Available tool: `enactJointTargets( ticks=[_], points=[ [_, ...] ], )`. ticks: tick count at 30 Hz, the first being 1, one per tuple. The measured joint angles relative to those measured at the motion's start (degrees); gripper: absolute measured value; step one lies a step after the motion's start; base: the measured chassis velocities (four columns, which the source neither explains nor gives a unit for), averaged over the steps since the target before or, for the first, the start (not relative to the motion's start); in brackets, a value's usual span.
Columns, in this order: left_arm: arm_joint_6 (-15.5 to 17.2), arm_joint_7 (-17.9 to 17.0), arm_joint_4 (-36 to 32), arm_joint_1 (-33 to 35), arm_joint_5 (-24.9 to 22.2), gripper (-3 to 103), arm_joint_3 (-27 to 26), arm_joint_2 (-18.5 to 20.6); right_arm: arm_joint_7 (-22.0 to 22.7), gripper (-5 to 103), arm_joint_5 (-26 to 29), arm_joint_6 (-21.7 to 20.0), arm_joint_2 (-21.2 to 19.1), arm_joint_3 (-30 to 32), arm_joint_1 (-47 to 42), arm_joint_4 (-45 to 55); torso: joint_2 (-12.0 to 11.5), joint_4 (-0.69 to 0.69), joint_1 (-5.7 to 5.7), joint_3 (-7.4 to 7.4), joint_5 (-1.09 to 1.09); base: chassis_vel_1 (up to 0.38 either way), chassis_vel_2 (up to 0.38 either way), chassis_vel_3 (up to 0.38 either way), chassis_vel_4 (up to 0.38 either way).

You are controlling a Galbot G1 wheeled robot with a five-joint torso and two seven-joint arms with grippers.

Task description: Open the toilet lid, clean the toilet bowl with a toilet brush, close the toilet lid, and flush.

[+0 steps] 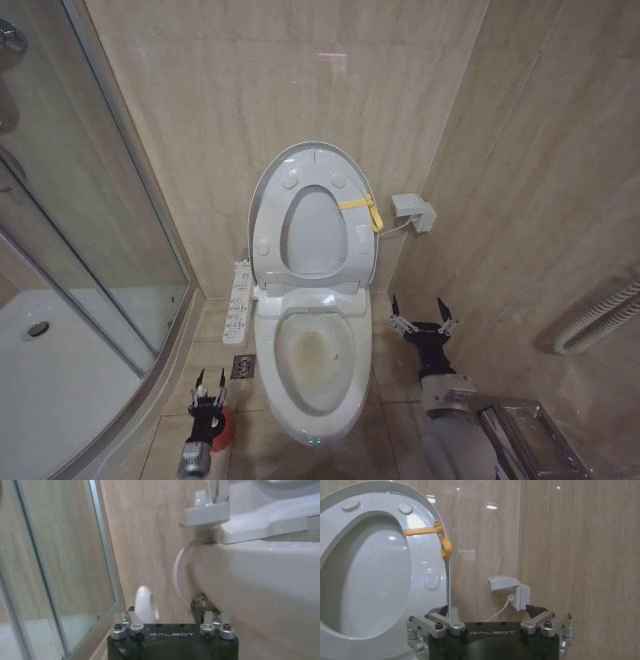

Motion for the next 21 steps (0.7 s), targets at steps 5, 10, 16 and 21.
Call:
enactJointTargets(
  ticks=[5, 10, 16, 21],
  points=[
    [-0.53, -2.45, -3.95, 3.98, 3.60, 74, -0.98, -0.63, 0.00, 100, 0.00, 0.00, 0.00, 0.00, 0.00, 0.00, 0.00, -0.01, 0.00, 0.00, 0.00, 0.000, 0.000, 0.000, 0.000],
    [-0.62, -4.05, -11.21, 8.70, 5.77, 98, -2.71, -0.80, 0.00, 100, 0.00, 0.00, 0.00, 0.00, 0.00, 0.00, 0.00, -0.01, 0.00, 0.00, 0.00, 0.000, 0.000, 0.000, 0.000],
    [4.14, -4.18, -28.83, 17.30, 7.70, 100, -7.07, -0.30, -0.01, 100, 0.00, 0.00, 0.00, 0.00, 0.00, 0.00, 0.00, 0.00, 0.00, 0.00, 0.01, 0.000, 0.000, 0.000, 0.000],
    [8.23, -3.99, -39.24, 22.15, 8.38, 100, -9.00, -0.33, 0.00, 100, 0.00, 0.00, 0.00, 0.00, 0.00, 0.00, 0.01, -0.01, 0.00, 0.00, 0.01, 0.000, 0.000, 0.000, 0.000]
  ],
)
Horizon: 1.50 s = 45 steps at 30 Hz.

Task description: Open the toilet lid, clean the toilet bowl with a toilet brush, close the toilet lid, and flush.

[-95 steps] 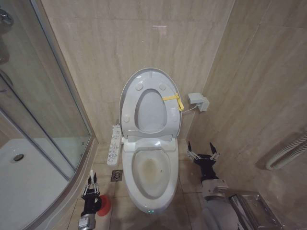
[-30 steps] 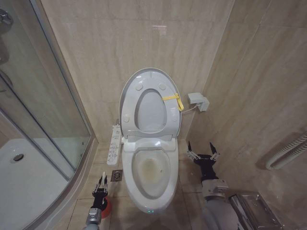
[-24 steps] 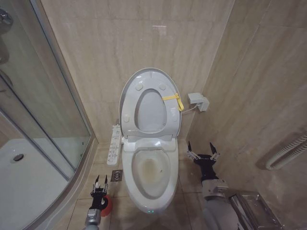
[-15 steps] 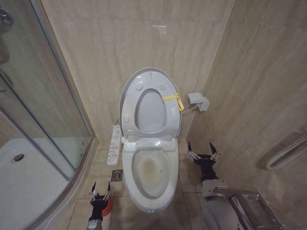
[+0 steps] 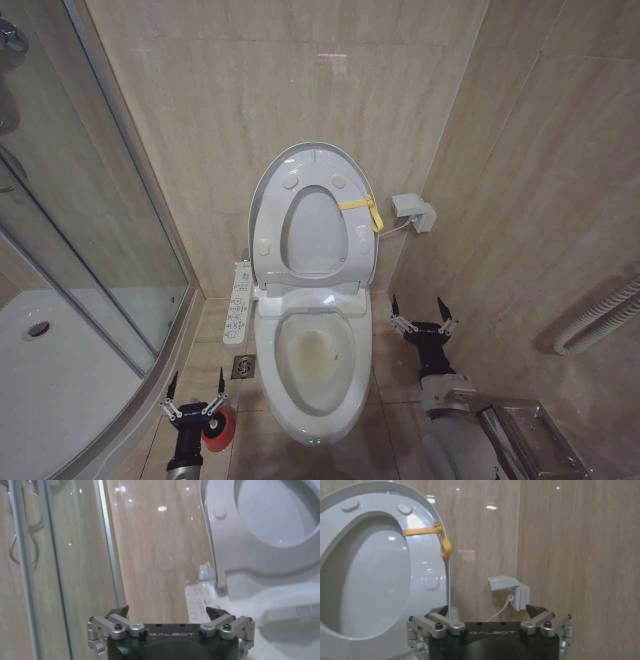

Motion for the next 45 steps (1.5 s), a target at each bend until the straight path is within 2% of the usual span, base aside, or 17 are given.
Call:
enactJointTargets(
  ticks=[3, 5, 8, 12, 16, 23, 26, 28, 33, 39, 45],
  points=[
    [3.32, 0.38, -8.84, 3.68, -0.17, 100, -1.29, -0.05, 0.00, 100, 0.00, 0.00, 0.00, 0.00, 0.00, 0.00, 0.00, 0.00, 0.00, 0.00, 0.01, 0.000, 0.000, 0.000, 0.000],
    [3.87, 0.76, -11.10, 4.68, -0.17, 100, -1.61, -0.04, 0.00, 100, 0.00, 0.00, 0.00, 0.00, 0.00, 0.00, 0.00, -0.01, 0.00, 0.00, 0.00, 0.000, 0.000, 0.000, 0.000],
    [6.46, 1.36, -19.55, 8.37, -0.65, 100, -2.38, 0.12, 0.00, 100, 0.00, 0.00, 0.00, 0.00, 0.00, 0.00, 0.00, 0.00, 0.00, 0.00, 0.00, 0.000, 0.000, 0.000, 0.000],
    [8.09, 1.36, -23.35, 10.17, -0.90, 100, -2.38, 0.12, 0.00, 100, 0.00, 0.00, 0.00, 0.00, 0.00, 0.00, 0.00, 0.00, 0.00, 0.00, 0.00, 0.000, 0.000, 0.000, 0.000],
    [11.67, 0.25, -29.88, 13.43, -2.87, 100, -1.84, 0.52, 0.00, 100, 0.00, 0.00, 0.00, 0.00, 0.00, 0.00, 0.00, 0.00, 0.00, 0.00, 0.00, 0.000, 0.000, 0.000, 0.000],
    [12.31, -1.13, -29.83, 13.96, -3.48, 100, -3.26, 0.71, 0.00, 100, 0.00, 0.00, 0.00, 0.00, 0.00, 0.00, -0.01, 0.00, 0.00, 0.00, -0.01, 0.000, 0.000, 0.000, 0.000],
    [12.29, -0.57, -29.64, 14.11, -3.49, 100, -3.73, 0.34, 0.00, 100, 0.00, 0.00, 0.00, 0.00, 0.00, 0.00, -0.01, 0.00, 0.01, 0.00, -0.01, 0.000, 0.000, 0.000, 0.000],
    [11.79, 1.19, -29.97, 14.66, -4.38, 100, -4.24, -0.04, 0.00, 100, 0.00, 0.00, 0.00, 0.00, 0.00, 0.00, -0.01, 0.00, 0.01, 0.00, -0.01, 0.000, 0.000, 0.000, 0.000],
    [12.13, 3.72, -30.96, 15.03, -8.09, 100, -5.02, -0.16, 0.00, 100, 0.00, 0.00, 0.00, 0.00, 0.00, 0.00, -0.01, 0.00, 0.01, 0.00, 0.00, 0.000, 0.000, 0.000, 0.000],
    [14.61, 3.85, -31.78, 14.26, -9.97, 100, -5.73, 0.45, 0.00, 100, 0.00, 0.00, 0.00, 0.00, 0.00, 0.00, -0.01, -0.01, 0.01, 0.00, 0.00, 0.000, 0.000, 0.000, 0.000],
    [14.50, 3.84, -31.72, 14.29, -9.83, 100, -6.34, 0.64, 0.00, 100, 0.00, 0.00, 0.00, 0.00, 0.00, 0.00, -0.01, 0.00, 0.01, 0.00, 0.00, 0.000, 0.000, 0.000, 0.000]
  ],
)
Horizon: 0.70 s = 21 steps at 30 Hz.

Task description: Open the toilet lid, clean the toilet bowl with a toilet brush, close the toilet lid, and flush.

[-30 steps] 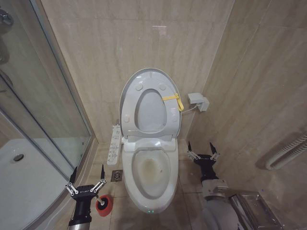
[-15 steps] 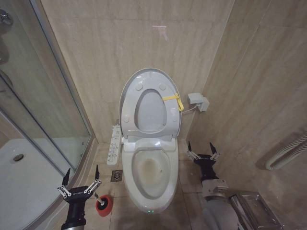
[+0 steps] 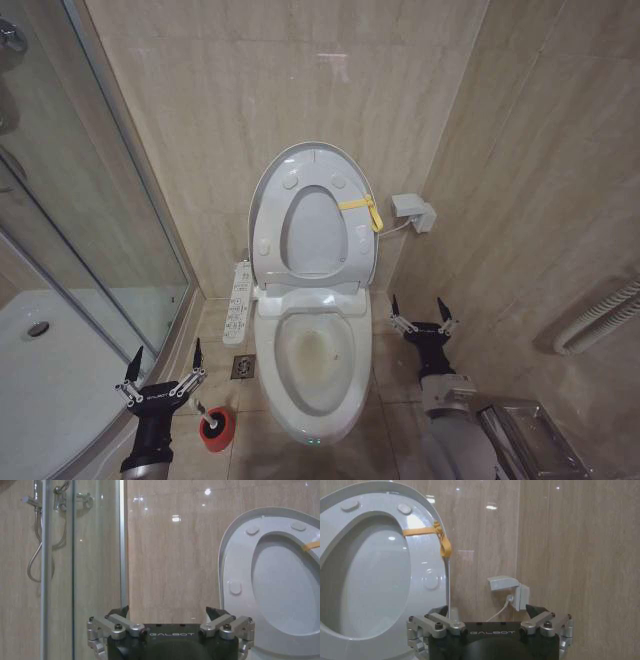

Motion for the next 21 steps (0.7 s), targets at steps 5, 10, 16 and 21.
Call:
enactJointTargets(
  ticks=[5, 10, 16, 21],
  points=[
    [-0.57, 0.04, 1.15, -0.26, 0.35, 100, -0.06, 0.09, 0.00, 100, 0.00, 0.00, 0.00, 0.00, 0.00, 0.00, 0.00, 0.00, 0.00, 0.00, 0.00, 0.000, 0.000, 0.000, 0.000],
    [-0.74, 0.14, 1.65, -0.63, 0.66, 100, -0.19, 0.23, 0.00, 100, 0.00, 0.00, 0.00, 0.00, 0.00, 0.00, 0.00, 0.00, 0.00, 0.00, 0.00, 0.000, 0.000, 0.000, 0.000],
    [-1.24, 1.35, 1.90, -0.88, 0.80, 100, -0.27, 0.28, 0.00, 100, 0.00, 0.00, 0.00, 0.00, 0.00, 0.00, 0.00, 0.00, 0.00, 0.00, 0.00, 0.000, 0.000, 0.000, 0.000],
    [-1.47, 1.75, 1.98, -0.88, 0.91, 100, -0.17, 0.29, 0.00, 100, 0.00, 0.00, 0.00, 0.00, 0.00, 0.00, 0.00, 0.00, 0.00, 0.00, 0.00, 0.000, 0.000, 0.000, 0.000]
  ],
)
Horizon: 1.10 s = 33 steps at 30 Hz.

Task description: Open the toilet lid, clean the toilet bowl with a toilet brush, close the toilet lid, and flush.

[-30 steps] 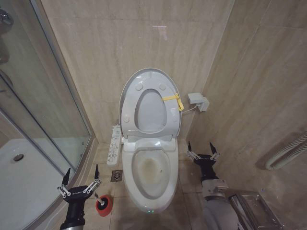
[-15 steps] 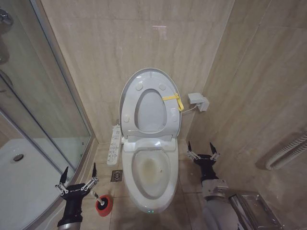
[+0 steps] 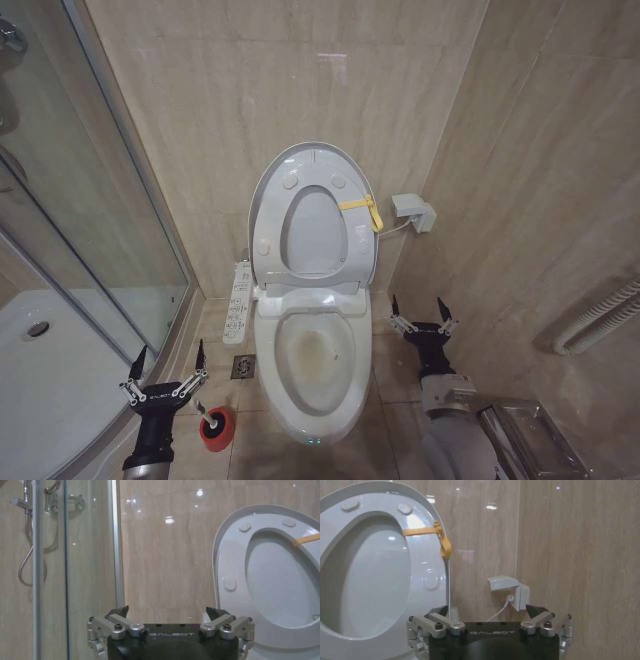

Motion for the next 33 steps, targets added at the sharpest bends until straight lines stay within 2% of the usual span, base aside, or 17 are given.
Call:
enactJointTargets(
  ticks=[33],
  points=[
    [-0.04, -0.01, 0.06, 0.02, 0.08, 100, 0.05, 0.01, 0.00, 100, 0.00, 0.00, 0.00, 0.00, 0.00, 0.00, 0.00, 0.00, 0.00, 0.00, 0.00, 0.000, 0.000, 0.000, 0.000]
  ],
)
